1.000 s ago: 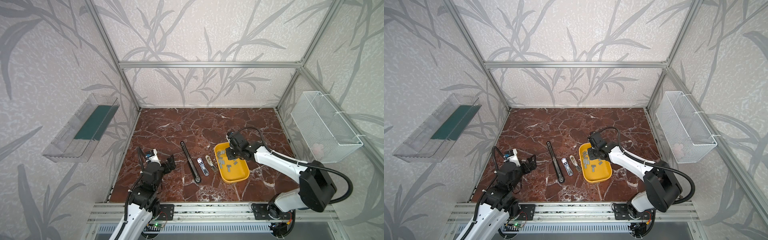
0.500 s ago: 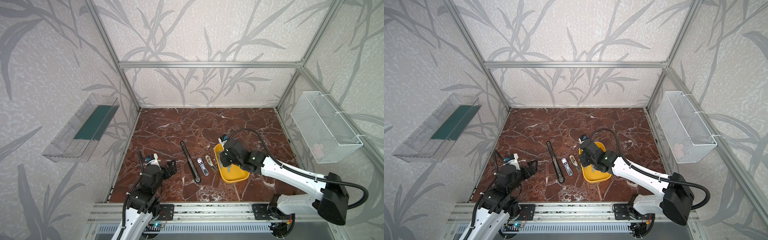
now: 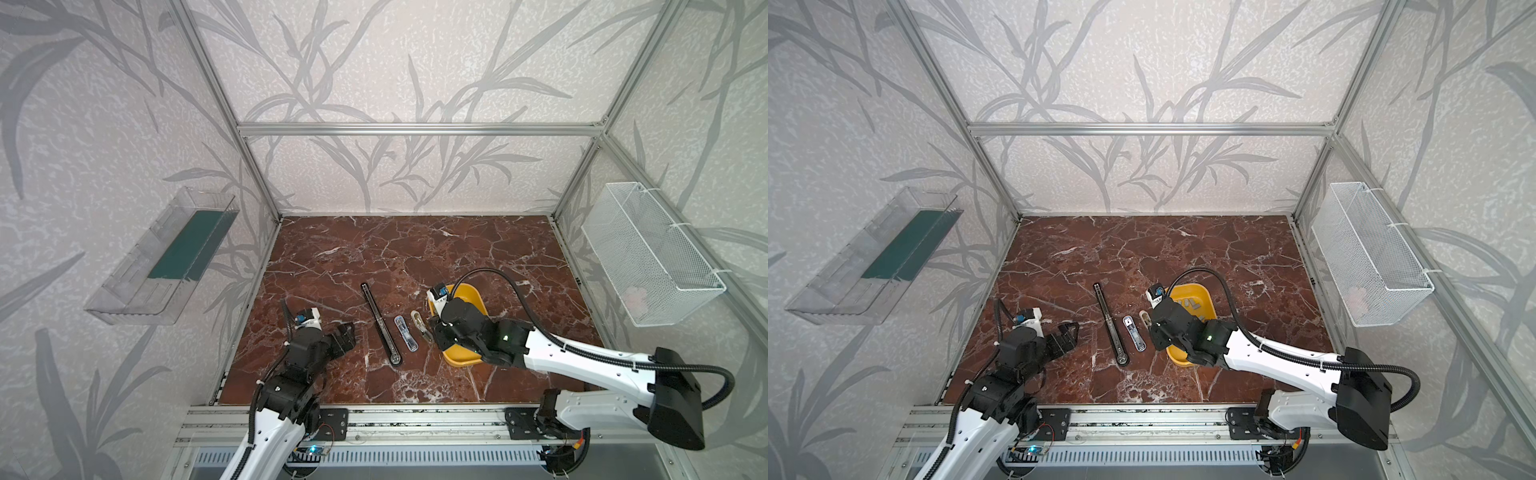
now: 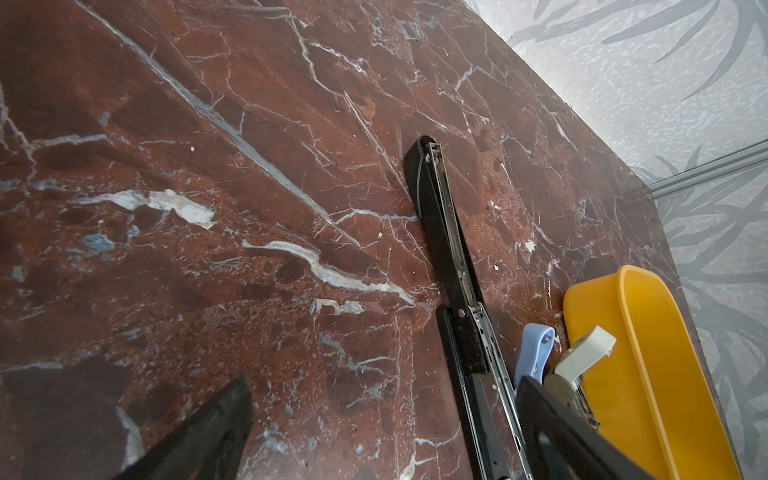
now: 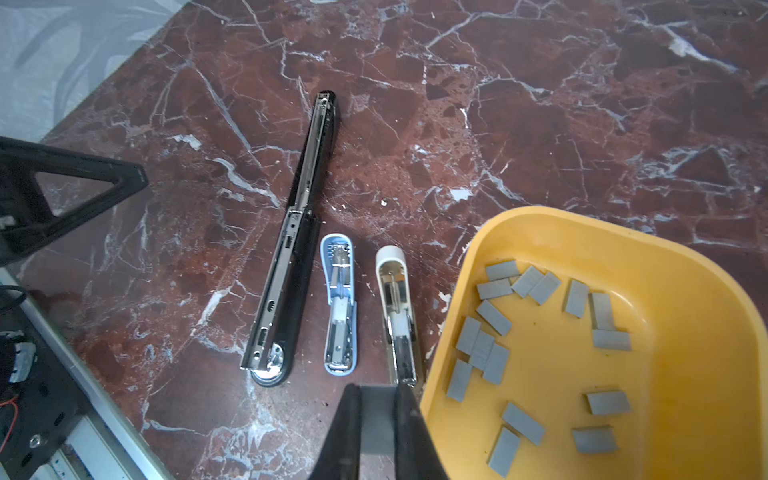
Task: Load the staples into the stapler
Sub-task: 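Lift the staple strip with the right gripper toward the beige stapler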
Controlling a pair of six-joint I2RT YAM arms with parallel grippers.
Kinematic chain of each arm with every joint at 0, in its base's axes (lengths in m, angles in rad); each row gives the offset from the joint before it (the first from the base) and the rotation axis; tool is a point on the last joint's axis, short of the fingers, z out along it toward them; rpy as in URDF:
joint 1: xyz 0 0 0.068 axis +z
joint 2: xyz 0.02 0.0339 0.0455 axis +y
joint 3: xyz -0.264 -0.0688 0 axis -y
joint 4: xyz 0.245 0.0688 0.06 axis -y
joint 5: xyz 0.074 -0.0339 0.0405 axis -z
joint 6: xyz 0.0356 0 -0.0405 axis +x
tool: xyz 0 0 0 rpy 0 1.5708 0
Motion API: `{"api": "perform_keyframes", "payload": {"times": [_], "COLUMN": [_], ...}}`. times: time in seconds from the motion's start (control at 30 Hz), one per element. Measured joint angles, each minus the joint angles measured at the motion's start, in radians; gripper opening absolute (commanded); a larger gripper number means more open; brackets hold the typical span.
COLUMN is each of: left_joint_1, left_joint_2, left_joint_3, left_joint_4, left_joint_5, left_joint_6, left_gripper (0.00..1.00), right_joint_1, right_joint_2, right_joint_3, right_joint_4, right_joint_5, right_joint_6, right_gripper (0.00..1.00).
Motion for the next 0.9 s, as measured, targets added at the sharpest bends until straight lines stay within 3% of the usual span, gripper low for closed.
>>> {"api": "perform_keyframes", "payload": {"times": [0.33,0.67,0.9], "left_joint_1": [0.000,0.000,0.000], "left_joint_2": [-0.038,-0.040,-0.040], "left_joint_3": [-0.001,-0.001,-0.001], "left_joint_4": [0.000,0.000,0.000], "left_joint_5": [0.002,0.002,0.002], "left_joint_6": [-0.004,-0.008,-0.010], "left_gripper": [0.99,0.99,0.99], "right_joint_1": [0.081,0.080,0.045], "right_joint_2": [0.116,0.219,0.322], "right_joint_3": [-0.027,-0.026,-0.019], "right_joint_4": [0.124,0.181,0.216], "right_joint_5": [0.066,0.079,0.019], "right_joint_6": [0.091,0.070,0.032], "right_gripper": [0.07,0.07,0.03]}}
